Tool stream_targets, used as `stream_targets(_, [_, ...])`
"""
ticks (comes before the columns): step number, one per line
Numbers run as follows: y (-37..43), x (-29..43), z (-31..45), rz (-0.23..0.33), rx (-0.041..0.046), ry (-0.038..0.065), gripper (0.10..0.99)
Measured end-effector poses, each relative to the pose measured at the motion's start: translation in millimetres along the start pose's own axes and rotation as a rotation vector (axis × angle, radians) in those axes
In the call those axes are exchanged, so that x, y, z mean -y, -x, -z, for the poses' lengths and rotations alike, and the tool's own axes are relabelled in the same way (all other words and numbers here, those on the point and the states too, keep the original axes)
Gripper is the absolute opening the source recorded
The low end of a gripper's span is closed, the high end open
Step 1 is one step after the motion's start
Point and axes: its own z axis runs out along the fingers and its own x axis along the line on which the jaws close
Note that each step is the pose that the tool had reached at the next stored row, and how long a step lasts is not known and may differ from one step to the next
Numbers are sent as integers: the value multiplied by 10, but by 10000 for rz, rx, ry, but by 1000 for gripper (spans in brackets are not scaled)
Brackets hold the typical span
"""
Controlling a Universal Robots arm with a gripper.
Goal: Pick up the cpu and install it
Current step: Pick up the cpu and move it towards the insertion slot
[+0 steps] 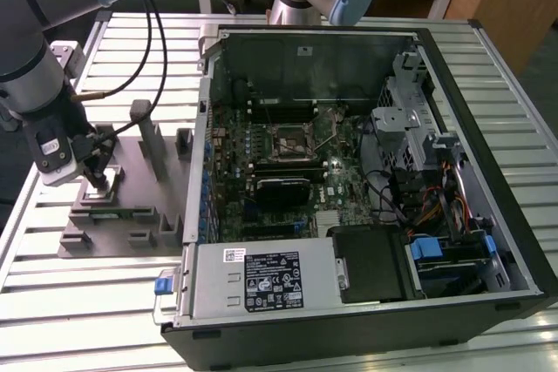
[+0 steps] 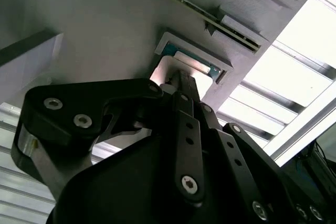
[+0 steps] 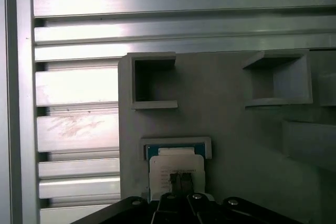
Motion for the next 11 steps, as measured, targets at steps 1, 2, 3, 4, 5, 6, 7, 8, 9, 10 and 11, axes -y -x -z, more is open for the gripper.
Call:
stream_targets(1, [-1, 0, 1, -1, -2, -1, 106])
stream_targets(2, [-1, 0, 0, -1, -2, -1, 106])
stream_targets(3, [-2, 0, 0, -1, -1, -1, 106])
stream_targets(4, [-2, 0, -1, -1, -1, 0, 106])
stream_targets(5, [-2, 0, -1, 0, -1, 0, 106])
stream_targets(6, [-3, 0, -1, 0, -1, -1, 106])
stream_targets(7, [-3, 0, -1, -1, -1, 0, 114])
stream_targets(8, [-4, 0, -1, -1, -1, -1, 169])
stream_targets(9, [-4, 0, -1, -1, -1, 0, 169])
stream_targets(10, [-4, 0, -2, 0, -1, 0, 294])
stream_targets(11, [-5, 0, -2, -1, -1, 0, 294])
